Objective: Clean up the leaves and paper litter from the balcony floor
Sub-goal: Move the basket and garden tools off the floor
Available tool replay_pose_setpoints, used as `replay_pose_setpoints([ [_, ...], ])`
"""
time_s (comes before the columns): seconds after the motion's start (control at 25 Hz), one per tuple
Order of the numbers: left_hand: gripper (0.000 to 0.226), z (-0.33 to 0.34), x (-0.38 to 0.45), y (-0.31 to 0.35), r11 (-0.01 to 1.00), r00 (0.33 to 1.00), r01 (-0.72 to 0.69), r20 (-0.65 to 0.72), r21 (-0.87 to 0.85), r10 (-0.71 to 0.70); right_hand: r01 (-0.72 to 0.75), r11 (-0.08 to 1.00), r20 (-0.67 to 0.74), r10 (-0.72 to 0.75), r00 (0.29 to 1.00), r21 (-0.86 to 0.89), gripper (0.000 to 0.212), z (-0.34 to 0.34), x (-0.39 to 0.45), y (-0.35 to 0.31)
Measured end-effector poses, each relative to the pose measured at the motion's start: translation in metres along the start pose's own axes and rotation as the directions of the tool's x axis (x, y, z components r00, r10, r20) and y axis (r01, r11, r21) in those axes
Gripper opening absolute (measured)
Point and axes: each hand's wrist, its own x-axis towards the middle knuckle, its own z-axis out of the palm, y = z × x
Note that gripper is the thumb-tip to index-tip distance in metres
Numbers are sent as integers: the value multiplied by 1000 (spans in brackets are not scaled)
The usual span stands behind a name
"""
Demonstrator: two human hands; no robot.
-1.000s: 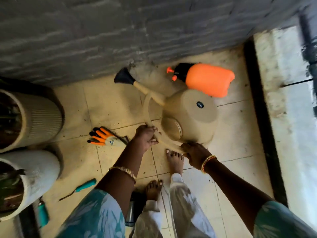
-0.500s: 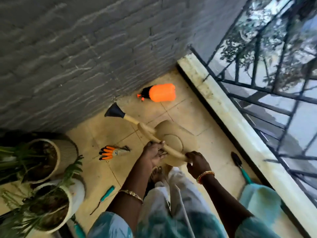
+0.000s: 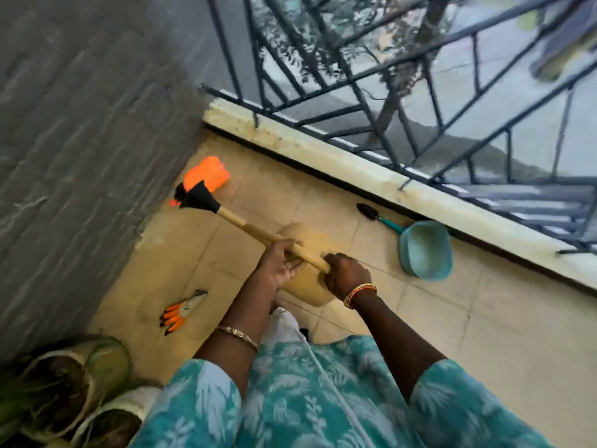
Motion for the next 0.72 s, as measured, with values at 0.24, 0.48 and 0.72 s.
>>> replay_pose_setpoints([
  [0.24, 20, 105, -23, -128, 982, 994, 47, 84, 182, -64, -205, 974, -72, 212, 975, 92, 36, -22, -103, 138],
  [0.48, 37, 220, -45, -278, 868, 972, 77, 157, 490, -175, -402, 849, -166, 476, 864, 342, 39, -40, -234, 291],
  [0.72, 14, 337, -58, -410, 640, 937, -11, 232, 768, -262, -573, 627, -197, 747, 635, 528, 39, -52, -328, 402],
])
